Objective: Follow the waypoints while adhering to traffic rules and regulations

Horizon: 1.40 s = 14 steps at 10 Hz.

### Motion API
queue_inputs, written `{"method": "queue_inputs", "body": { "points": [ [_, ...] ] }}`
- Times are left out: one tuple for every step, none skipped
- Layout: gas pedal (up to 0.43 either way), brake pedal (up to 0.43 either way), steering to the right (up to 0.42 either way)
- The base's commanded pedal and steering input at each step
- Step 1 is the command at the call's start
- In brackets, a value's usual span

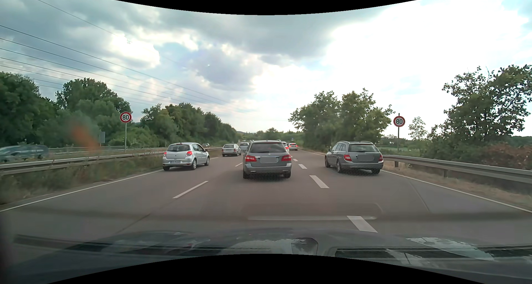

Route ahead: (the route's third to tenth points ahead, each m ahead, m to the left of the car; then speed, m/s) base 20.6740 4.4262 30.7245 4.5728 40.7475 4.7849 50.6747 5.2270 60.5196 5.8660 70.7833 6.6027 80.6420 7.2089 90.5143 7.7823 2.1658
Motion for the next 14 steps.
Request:
{"method": "queue_inputs", "body": {
  "points": [
    [0.000,0.000,-0.014],
    [0.000,0.000,-0.014],
    [0.008,0.000,-0.013],
    [0.020,0.000,-0.013],
    [0.028,0.000,-0.012],
    [0.028,0.000,-0.012],
    [0.028,0.000,-0.012],
    [0.028,0.000,-0.011],
    [0.028,0.000,-0.011],
    [0.028,0.000,-0.011],
    [0.028,0.000,-0.011],
    [0.028,0.000,-0.010],
    [0.028,0.000,-0.009],
    [0.028,0.000,-0.009]
  ]
}}
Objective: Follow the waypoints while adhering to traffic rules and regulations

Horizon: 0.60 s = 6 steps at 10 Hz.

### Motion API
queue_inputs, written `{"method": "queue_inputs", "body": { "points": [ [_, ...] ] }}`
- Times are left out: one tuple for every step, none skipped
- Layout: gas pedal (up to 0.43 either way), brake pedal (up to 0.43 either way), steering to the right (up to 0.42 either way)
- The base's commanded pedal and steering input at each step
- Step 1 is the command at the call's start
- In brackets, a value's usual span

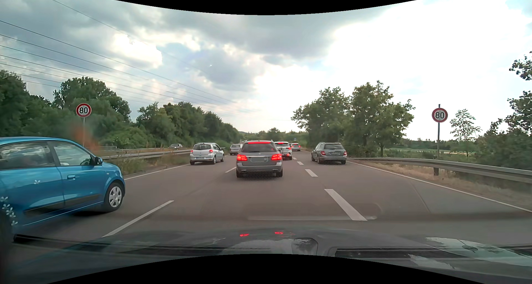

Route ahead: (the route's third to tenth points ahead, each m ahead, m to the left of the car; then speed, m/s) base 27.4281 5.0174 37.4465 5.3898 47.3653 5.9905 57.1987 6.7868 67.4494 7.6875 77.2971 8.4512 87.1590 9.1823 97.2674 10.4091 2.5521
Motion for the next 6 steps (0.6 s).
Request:
{"method": "queue_inputs", "body": {
  "points": [
    [0.020,0.000,-0.006],
    [0.000,0.000,0.004],
    [0.000,0.000,0.015],
    [0.000,0.000,0.019],
    [0.000,0.000,0.018],
    [0.000,0.000,0.014]
  ]
}}
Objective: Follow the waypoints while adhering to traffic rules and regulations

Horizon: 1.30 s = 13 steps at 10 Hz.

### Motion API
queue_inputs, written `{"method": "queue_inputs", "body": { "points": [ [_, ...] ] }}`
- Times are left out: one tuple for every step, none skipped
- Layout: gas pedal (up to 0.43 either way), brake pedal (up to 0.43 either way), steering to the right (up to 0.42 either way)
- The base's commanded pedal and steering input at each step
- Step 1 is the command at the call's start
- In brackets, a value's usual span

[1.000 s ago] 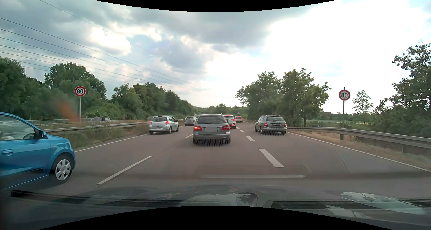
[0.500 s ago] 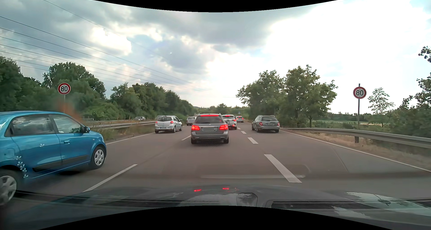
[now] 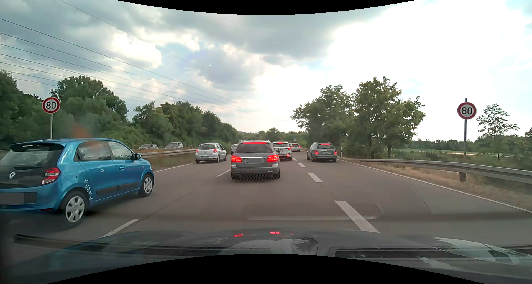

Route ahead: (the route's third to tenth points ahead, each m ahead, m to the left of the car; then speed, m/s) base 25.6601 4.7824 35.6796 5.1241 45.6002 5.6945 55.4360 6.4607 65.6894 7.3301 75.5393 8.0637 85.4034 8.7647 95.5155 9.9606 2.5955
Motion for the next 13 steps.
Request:
{"method": "queue_inputs", "body": {
  "points": [
    [0.000,0.000,0.008],
    [0.000,0.000,0.005],
    [0.000,0.000,0.005],
    [0.000,0.000,0.005],
    [0.000,0.000,0.005],
    [0.000,0.000,0.005],
    [0.000,0.030,0.005],
    [0.000,0.073,0.004],
    [0.000,0.110,0.003],
    [0.000,0.122,0.001],
    [0.000,0.140,0.000],
    [0.000,0.165,-0.005],
    [0.000,0.183,-0.011]
  ]
}}
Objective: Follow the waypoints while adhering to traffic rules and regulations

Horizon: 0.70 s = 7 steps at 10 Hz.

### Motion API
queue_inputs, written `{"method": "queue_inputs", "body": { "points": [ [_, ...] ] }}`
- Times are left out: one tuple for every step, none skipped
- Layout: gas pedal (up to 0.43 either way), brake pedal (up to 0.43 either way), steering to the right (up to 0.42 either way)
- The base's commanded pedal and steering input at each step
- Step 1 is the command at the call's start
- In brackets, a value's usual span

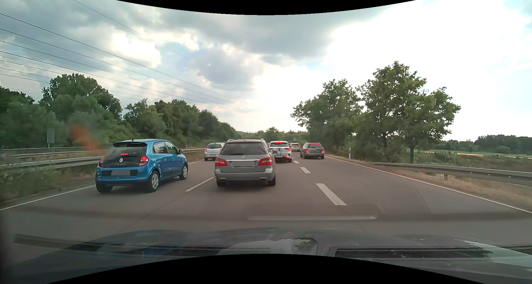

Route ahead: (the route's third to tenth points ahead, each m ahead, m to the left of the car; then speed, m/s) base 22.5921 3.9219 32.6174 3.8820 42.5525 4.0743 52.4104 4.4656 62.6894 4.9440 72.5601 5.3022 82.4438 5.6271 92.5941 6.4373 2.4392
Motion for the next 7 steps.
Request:
{"method": "queue_inputs", "body": {
  "points": [
    [0.000,0.183,-0.012],
    [0.000,0.177,-0.012],
    [0.000,0.171,-0.012],
    [0.000,0.159,-0.012],
    [0.000,0.152,-0.012],
    [0.000,0.159,-0.007],
    [0.000,0.165,0.001]
  ]
}}
